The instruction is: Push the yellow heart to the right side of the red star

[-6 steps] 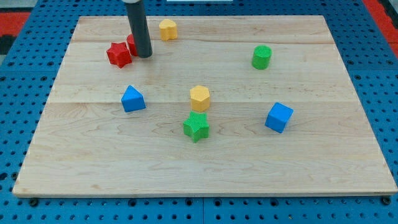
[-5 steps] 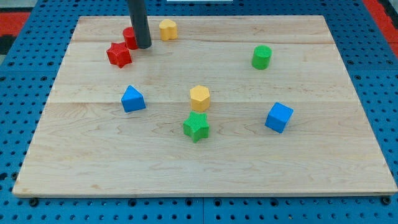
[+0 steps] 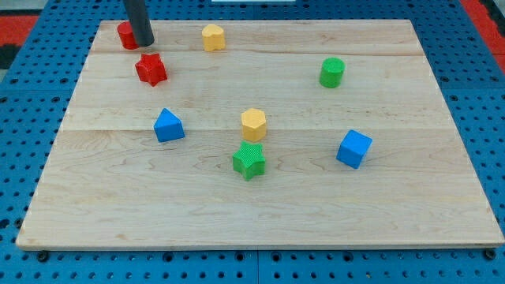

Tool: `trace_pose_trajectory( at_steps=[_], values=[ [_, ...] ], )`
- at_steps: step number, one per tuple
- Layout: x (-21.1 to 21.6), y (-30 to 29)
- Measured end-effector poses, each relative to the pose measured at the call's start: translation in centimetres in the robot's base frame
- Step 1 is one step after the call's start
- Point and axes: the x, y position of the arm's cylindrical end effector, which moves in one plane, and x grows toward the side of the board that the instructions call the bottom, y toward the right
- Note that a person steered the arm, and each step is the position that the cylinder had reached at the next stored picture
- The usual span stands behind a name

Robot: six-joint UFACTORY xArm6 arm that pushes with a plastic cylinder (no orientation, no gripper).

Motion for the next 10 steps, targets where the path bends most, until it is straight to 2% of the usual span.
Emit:
trace_pose_trajectory(
  at_steps=[1, 3, 4, 6, 7, 8, 9, 10],
  values=[
    [0.0, 0.0],
    [-4.6, 4.9],
    [-4.9, 5.8],
    [-4.7, 17.0],
    [-2.4, 14.3],
    [-2.4, 13.5],
    [-4.4, 13.5],
    [-4.2, 10.8]
  ],
)
